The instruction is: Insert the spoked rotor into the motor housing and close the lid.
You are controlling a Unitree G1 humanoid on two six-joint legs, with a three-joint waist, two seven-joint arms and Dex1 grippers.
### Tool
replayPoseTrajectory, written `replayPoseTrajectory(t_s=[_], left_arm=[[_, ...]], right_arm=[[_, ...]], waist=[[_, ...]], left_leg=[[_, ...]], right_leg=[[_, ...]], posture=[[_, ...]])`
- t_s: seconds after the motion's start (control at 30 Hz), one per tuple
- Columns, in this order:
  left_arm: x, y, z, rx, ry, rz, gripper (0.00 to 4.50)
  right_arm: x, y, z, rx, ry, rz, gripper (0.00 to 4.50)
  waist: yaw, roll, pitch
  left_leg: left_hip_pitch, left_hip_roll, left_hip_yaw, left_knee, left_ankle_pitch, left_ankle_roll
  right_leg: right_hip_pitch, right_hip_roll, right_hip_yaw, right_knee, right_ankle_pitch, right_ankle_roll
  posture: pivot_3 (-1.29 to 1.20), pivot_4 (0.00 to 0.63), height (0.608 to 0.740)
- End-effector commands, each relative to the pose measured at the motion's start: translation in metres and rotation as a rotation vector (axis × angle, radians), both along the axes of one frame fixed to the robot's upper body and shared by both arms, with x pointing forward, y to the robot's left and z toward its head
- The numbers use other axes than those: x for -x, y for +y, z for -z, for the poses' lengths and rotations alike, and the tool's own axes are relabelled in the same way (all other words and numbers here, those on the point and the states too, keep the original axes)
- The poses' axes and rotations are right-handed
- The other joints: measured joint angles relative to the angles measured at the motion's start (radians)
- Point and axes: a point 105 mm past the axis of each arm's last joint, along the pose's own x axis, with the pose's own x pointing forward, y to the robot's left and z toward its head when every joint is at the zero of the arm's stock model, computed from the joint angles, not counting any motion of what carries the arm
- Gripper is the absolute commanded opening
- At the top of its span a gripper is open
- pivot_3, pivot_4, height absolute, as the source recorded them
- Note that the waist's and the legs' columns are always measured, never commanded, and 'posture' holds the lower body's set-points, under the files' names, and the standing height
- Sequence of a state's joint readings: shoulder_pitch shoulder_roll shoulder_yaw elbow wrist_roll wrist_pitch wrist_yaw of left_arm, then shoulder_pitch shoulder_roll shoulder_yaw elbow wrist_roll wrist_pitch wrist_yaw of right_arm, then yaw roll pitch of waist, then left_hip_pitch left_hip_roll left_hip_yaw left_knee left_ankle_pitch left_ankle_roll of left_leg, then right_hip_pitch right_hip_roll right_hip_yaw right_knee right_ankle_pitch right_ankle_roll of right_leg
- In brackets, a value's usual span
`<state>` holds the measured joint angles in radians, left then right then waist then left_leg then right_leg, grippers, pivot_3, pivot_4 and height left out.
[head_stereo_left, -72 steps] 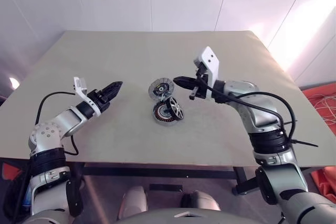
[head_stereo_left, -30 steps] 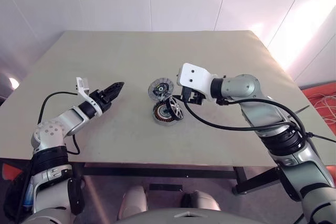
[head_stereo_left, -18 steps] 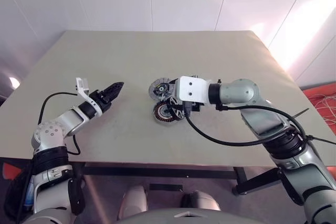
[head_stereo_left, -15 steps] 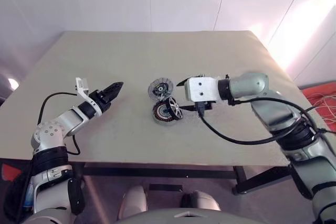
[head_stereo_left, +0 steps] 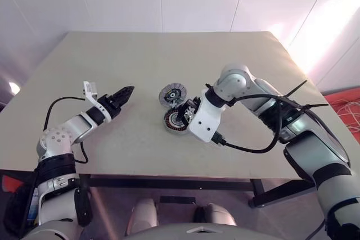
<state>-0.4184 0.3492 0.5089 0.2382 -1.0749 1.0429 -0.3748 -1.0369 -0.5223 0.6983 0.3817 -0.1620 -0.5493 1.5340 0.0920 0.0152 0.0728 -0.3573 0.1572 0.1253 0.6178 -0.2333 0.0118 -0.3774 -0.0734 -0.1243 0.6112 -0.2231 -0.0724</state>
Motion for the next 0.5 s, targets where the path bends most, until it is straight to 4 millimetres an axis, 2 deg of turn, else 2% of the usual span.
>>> replayPoseTrajectory(t_s=[0.03,0.23,0.5], left_arm=[[0.007,0.003,-0.012,-0.001,-0.055,-0.017,2.69],[0.011,0.002,-0.010,-0.001,-0.046,-0.028,2.69],[0.008,0.000,-0.013,-0.001,-0.051,-0.025,2.69]], right_arm=[[-0.012,0.007,-0.014,0.005,-0.087,-0.035,3.60],[-0.031,0.009,-0.019,0.024,-0.170,-0.040,3.60],[-0.046,0.012,-0.012,0.043,-0.226,-0.039,3.60]], waist=[[0.000,0.000,0.000],[0.001,-0.001,0.001],[-0.003,-0.002,0.001]], left_leg=[[-0.002,0.000,0.000,0.000,0.000,0.000],[-0.011,0.002,-0.001,0.011,0.000,0.000],[-0.009,0.004,0.000,0.015,-0.001,-0.006]], right_leg=[[-0.002,0.000,0.000,0.001,0.000,0.000],[-0.012,0.000,0.000,0.012,-0.001,-0.002],[-0.010,0.000,0.000,0.015,0.000,-0.003]], posture=[[0.00,0.000,0.740],[0.00,0.000,0.740],[0.00,0.000,0.740]])
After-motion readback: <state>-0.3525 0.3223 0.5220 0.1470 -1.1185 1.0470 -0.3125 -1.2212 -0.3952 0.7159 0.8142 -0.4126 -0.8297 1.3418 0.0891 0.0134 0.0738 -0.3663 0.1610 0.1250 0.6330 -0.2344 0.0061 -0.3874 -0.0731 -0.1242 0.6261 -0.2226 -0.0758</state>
